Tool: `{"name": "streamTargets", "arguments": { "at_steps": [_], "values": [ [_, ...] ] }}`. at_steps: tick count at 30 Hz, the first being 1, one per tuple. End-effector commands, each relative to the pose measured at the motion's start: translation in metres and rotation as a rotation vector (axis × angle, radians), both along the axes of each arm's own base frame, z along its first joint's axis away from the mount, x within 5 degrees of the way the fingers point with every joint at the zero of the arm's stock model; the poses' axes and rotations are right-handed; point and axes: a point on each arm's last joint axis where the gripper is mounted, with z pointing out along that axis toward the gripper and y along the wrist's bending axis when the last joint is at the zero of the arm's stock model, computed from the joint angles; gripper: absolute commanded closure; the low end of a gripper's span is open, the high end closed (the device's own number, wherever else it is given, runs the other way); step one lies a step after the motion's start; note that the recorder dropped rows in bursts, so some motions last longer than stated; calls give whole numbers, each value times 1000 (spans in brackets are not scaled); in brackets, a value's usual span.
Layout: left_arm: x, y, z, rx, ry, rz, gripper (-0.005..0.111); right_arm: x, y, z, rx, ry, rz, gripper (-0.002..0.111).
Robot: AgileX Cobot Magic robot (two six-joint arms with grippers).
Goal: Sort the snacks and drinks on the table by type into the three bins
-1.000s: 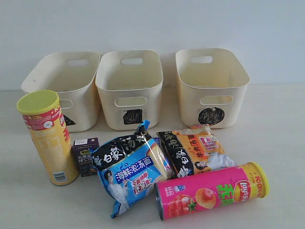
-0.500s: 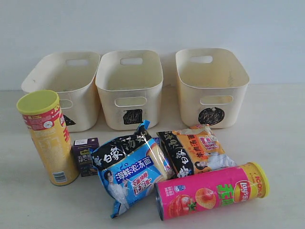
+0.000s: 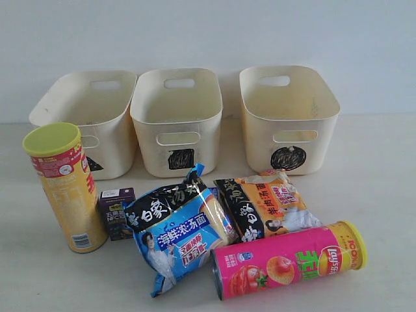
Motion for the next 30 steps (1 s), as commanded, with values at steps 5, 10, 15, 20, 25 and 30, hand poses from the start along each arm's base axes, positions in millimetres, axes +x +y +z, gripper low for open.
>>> {"name": "streamTargets", "arguments": {
  "at_steps": [5,10,15,20,25,30],
  "values": [
    [0,0,1,-11,-10,3,102,36,21,-24,144,350,240,108],
    [0,0,1,-11,-10,3,102,55,30,-51,258,498,321,108],
    [0,0,1,-11,-10,3,102,71,35,-81,323,586,375,108],
    [0,0,1,-11,-10,3,102,86,39,-101,370,618,404,108],
    [0,0,1,-11,-10,3,102,103,44,-113,436,636,452,96],
    [0,0,1,-11,-10,3,102,118,46,-130,482,628,471,63]
  ]
}}
